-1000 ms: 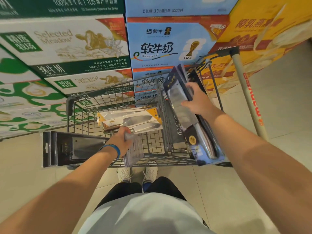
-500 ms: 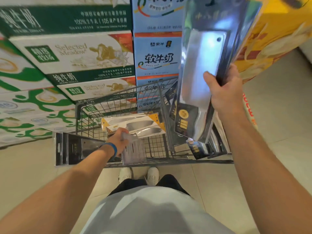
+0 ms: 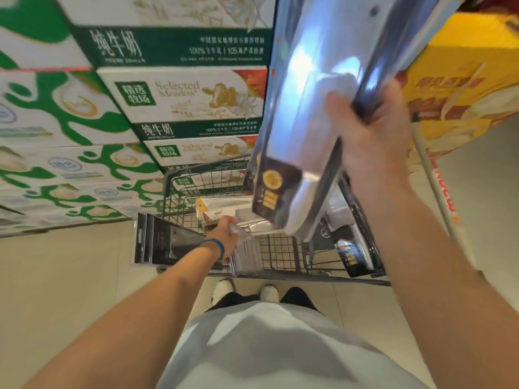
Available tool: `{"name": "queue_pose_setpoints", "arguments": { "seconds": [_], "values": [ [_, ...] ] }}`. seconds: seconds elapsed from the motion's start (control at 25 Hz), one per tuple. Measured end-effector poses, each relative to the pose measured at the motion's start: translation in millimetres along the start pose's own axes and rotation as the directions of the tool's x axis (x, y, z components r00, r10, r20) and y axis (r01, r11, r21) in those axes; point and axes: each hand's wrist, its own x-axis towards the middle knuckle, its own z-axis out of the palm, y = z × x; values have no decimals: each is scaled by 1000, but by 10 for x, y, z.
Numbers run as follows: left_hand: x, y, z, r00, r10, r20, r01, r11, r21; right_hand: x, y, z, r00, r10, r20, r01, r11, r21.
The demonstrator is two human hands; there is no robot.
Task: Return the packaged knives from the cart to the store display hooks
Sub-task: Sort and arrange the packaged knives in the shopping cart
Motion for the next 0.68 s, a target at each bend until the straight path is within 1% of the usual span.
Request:
{"name": "queue_pose_setpoints", "arguments": {
  "seconds": [0.08,0.2,0.28,0.32,0.36,0.4,0.44,0.48,0.52,0.56,0.6,0.64,0.68],
  "values": [
    [2,-21,-2,1000,-7,-5,6,999,-32,-301,267,190,997,81,7,-79,987,-143],
    [7,-72,-19,999,-4,-46,0,997,-75,-742,728,362,987,160,30,-148,958,-245],
    [8,-51,-16,998,12,-64,-16,999,-51,-1027,1068,407,962,228,149,-154,906,-394],
    [11,-35,-6,998,24,-58,-26,999,-35,-1184,1247,421,943,252,218,-126,875,-467],
    [11,-15,15,999,25,-39,-26,999,-29,-1337,1416,421,924,282,259,-111,844,-525],
    [18,6,37,1000,18,-16,-18,999,-30,-1472,1600,391,912,326,248,-149,828,-541],
    [25,18,54,1000,8,-3,-9,1000,-26,-1583,1749,350,887,412,209,-257,816,-518],
    [38,22,74,1000,9,-4,-9,1000,-17,-1671,1893,292,835,523,172,-375,769,-517],
    [40,31,87,1000,18,-11,-18,1000,-6,-1742,1985,241,775,611,162,-430,698,-572],
    [36,38,101,999,28,-21,-28,1000,-4,-1812,2062,198,735,652,187,-399,638,-658],
    [33,48,115,999,37,-31,-37,999,-9,-1883,2124,170,698,678,231,-352,606,-714],
    [26,68,120,998,41,-37,-42,999,-20,-1938,2149,166,674,689,267,-320,598,-735],
    [20,103,121,998,41,-37,-43,998,-35,-1962,2149,171,653,705,277,-325,591,-738]
  ]
}}
